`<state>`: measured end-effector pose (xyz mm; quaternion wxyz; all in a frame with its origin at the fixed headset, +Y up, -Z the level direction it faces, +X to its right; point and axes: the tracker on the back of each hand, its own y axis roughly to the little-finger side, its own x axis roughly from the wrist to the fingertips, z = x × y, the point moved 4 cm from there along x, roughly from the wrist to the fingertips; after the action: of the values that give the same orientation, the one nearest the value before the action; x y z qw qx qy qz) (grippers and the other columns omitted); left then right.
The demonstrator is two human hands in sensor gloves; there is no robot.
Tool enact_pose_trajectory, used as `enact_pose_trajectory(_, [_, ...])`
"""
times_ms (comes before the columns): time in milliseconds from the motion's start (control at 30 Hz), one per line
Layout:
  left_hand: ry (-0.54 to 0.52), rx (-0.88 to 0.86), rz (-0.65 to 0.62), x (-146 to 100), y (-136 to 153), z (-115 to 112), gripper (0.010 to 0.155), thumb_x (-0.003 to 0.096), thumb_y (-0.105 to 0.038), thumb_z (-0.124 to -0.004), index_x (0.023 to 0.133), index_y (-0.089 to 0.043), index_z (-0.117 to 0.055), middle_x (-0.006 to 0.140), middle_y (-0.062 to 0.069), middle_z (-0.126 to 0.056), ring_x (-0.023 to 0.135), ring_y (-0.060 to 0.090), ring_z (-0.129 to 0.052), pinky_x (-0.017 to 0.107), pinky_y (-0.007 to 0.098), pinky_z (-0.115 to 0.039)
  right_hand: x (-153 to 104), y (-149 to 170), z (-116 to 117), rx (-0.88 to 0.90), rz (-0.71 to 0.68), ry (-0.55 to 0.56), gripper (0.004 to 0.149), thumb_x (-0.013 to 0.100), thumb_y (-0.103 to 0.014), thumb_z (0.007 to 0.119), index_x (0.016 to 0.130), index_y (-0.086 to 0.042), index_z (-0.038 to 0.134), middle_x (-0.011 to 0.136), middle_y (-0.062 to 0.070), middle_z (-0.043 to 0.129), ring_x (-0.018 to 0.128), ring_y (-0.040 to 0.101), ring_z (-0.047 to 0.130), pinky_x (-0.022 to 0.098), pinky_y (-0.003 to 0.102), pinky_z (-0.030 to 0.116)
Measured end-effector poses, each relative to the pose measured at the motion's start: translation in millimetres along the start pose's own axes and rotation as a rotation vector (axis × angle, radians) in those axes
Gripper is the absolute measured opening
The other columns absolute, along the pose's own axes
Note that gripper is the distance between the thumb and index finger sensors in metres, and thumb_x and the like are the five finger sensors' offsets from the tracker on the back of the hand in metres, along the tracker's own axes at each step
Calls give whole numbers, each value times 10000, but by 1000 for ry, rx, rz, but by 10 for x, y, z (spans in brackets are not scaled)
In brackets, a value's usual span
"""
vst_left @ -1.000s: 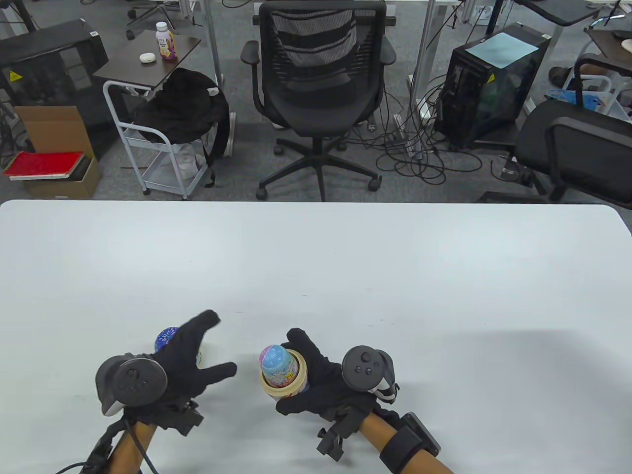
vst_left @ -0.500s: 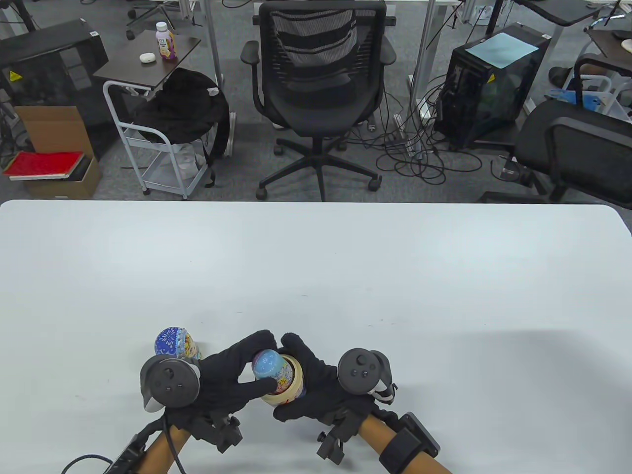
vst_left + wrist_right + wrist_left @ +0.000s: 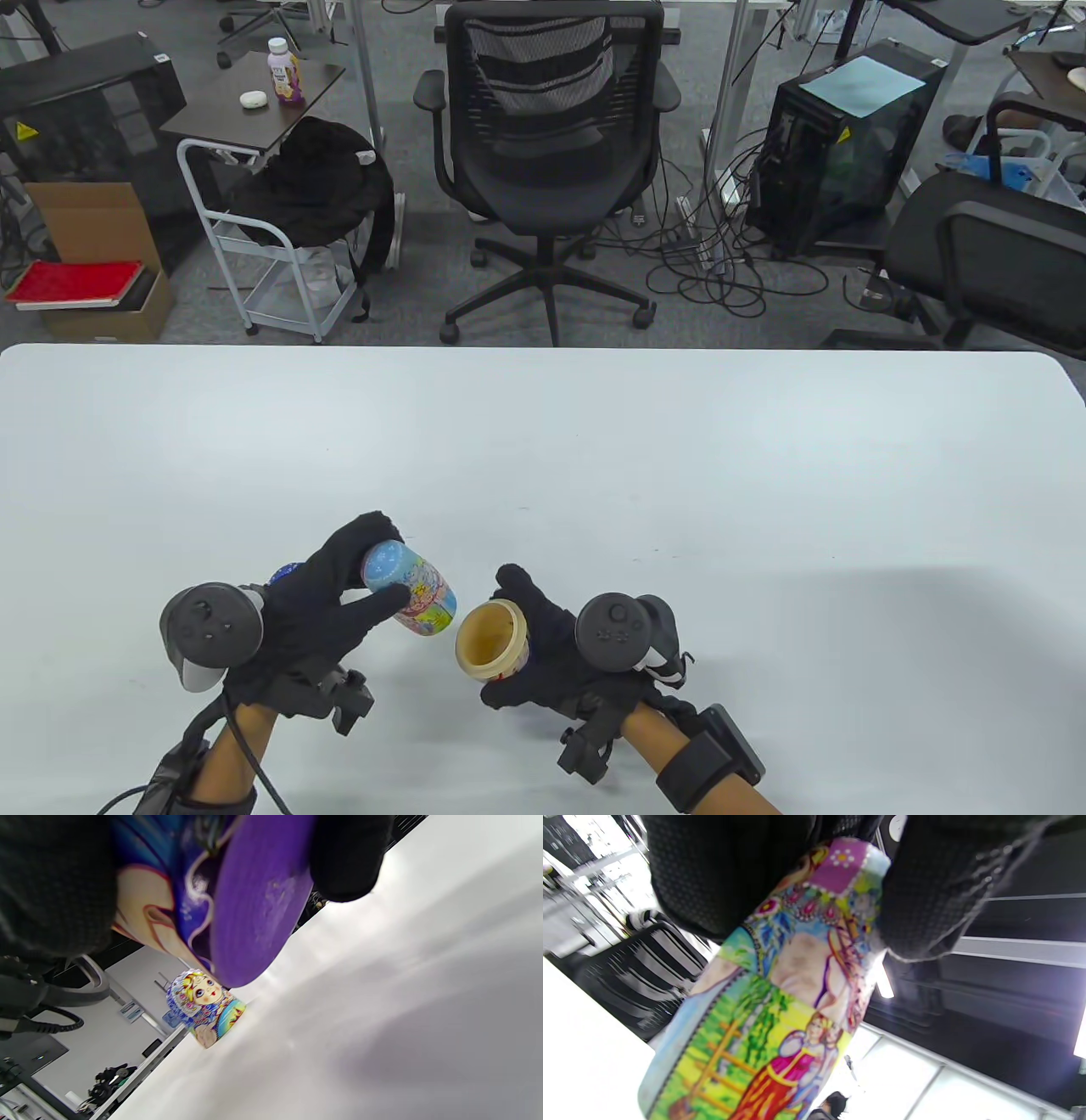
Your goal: Separate nested Russian dolls into individual dolls
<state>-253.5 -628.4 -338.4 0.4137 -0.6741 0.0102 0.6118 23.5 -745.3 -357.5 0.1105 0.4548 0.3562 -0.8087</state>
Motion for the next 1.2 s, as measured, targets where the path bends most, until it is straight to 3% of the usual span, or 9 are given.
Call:
enact_pose_trajectory(133, [44,191,82,79,162,-125,743,511,-464,-906,1084,-101,-602,1004,239,-805,787,437,-938,544,440,-875,-10,85,-118,-1,34,52,1201,309,-601,956,1133,-203,178,1123,150,599,950,433,728,624,456,781])
enact_pose_trajectory(467, [176,404,190,363,408,-604,758,493,-438,-937,1065,-82,-589,996,247,-800,776,444,-946,524,400,-910,-54,300,-374,46,78,139,1194,303,-598,959,1133,-228,185,1139,121,589,977,410,714,651,446,773])
enact_pose_trajectory(733, [219,428,223,471,527,-826,756,497,-435,-931,1069,-85,-583,1003,246,-791,784,446,-939,533,404,-901,-59,339,-467,88,74,169,1216,294,-575,972,1130,-154,197,1139,144,589,1003,397,702,672,453,775])
enact_pose_trajectory(1200, [238,422,252,471,668,-970,761,495,-439,-931,1070,-87,-578,1006,242,-787,790,442,-933,543,406,-891,-52,323,-446,91,55,173,1190,289,-578,971,1133,-161,243,1136,143,596,999,393,711,672,449,779])
